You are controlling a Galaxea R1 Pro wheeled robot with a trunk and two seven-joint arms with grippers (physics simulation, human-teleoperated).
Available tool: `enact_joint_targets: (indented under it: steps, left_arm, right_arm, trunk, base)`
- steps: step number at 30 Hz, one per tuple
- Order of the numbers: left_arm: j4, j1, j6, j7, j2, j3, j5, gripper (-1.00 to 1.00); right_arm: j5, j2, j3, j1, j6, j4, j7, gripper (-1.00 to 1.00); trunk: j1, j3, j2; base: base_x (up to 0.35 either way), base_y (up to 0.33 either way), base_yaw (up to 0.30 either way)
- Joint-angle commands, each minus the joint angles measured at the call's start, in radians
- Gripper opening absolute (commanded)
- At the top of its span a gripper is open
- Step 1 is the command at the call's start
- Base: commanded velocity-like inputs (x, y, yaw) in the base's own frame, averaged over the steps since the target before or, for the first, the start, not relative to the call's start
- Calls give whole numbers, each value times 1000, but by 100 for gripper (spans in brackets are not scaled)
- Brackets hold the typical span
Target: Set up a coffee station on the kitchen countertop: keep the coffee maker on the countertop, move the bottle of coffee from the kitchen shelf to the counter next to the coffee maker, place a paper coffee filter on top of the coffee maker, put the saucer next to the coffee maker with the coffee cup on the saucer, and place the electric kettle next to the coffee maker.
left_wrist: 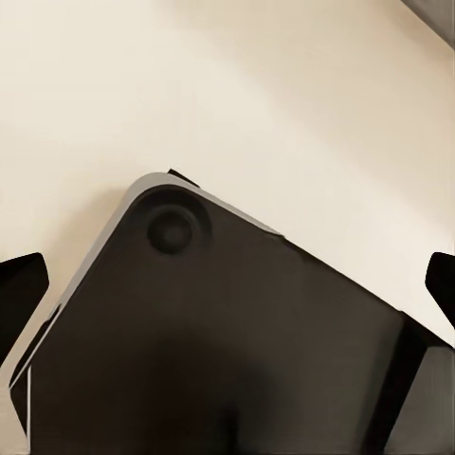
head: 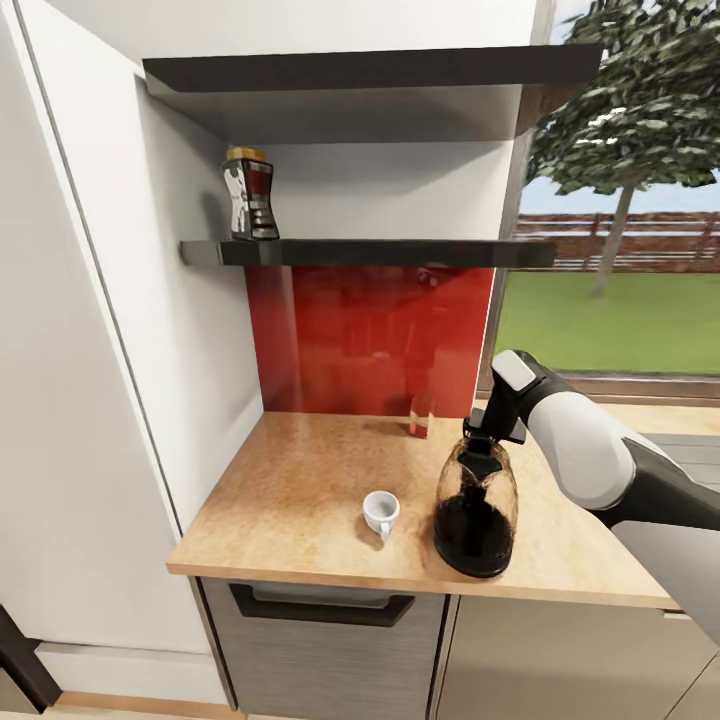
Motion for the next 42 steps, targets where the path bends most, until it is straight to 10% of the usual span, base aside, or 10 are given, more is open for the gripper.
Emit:
enact_joint_targets:
  steps: [1, 42]
  left_arm:
    - [-1, 0, 1, -10, 0, 8, 5, 100]
    - [-1, 0, 16, -10, 7, 5, 3, 100]
  right_arm:
    - [-13, 1, -2, -1, 2, -2, -10, -100]
    - [-14, -7, -7, -1, 2, -25, -6, -100]
  trunk:
    - [-4, 2, 6]
    - [-157, 127, 286]
  base:
    - [0, 0, 0]
    - [0, 0, 0]
